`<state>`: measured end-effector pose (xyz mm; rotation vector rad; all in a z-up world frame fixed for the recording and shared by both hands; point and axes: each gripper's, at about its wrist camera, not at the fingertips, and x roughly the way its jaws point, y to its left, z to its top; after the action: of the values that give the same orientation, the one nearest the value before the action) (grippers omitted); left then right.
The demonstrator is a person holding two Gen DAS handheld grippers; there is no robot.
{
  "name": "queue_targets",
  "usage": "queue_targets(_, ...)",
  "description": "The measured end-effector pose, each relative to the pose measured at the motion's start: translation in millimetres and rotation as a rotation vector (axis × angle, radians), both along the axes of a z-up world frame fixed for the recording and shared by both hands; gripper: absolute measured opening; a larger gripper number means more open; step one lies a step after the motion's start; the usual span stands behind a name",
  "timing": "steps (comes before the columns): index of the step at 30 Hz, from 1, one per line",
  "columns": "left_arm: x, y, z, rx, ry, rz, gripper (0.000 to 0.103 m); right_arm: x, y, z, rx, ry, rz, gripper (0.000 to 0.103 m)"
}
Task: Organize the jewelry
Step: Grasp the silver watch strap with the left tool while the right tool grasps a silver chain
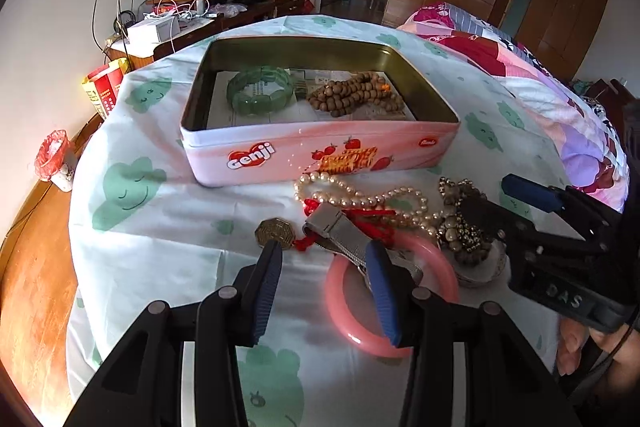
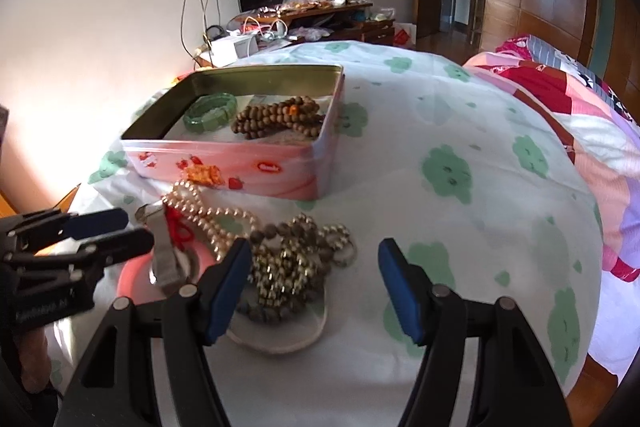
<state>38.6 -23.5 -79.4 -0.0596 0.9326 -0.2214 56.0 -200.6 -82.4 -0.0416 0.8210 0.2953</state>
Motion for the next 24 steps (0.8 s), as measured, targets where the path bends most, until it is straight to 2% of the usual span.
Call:
queue_targets(3,5.2,-2.4,-0.3,-0.018,0.01,-0.002,0.045,13.1,-1.2,-6.4,0.001,0.05,-0.017,0.066)
queue_targets(5,6.9,-7.8,-0.4,-0.015,0.007,-0.013,0.045,14.7,-5.4,-8.4,0.029,0.064,-0.019,0.056)
queue_targets(6,7.1,-10.5,-0.8,-0.01,0.006,-0.019,0.045,14.9,-6.2,-9.6,0.038,0.075,-0.014,0.04)
queue_targets(9,7.1,-15.6,-1.8,-0.011,0.009,-0.035,0.045,10.0,-3.3,-10.0,0.058,0.077,0.029,0.018)
queue_targets(18,11.1,-21.9,-4.0,0.031,-0.007,-0.05,0.045,-3.4,-4.6,1.6,0.116,0.016,0.048,0.014)
queue_targets(19,11.2,-22.2,-4.2,0.031,-0.006,-0.051,0.044,-6.0,-6.2,4.9,0.121,0.002,0.044,0.014)
queue_targets(20,12.1,-21.9,-4.2,0.026,-0.005,-0.054,0.036,-6.4,-7.4,7.2,0.126,-0.007,0.043,0.011)
queue_targets(22,12.8,-21.2,-3.8,0.006,-0.005,-0.067,0.026,-8.9,-9.7,10.9,0.136,-0.023,0.037,0.01)
queue_targets(24,13.9,-22.2,-3.3,0.014,-0.008,-0.073,0.025,-9.3,-10.7,12.0,0.141,-0.027,0.035,0.01)
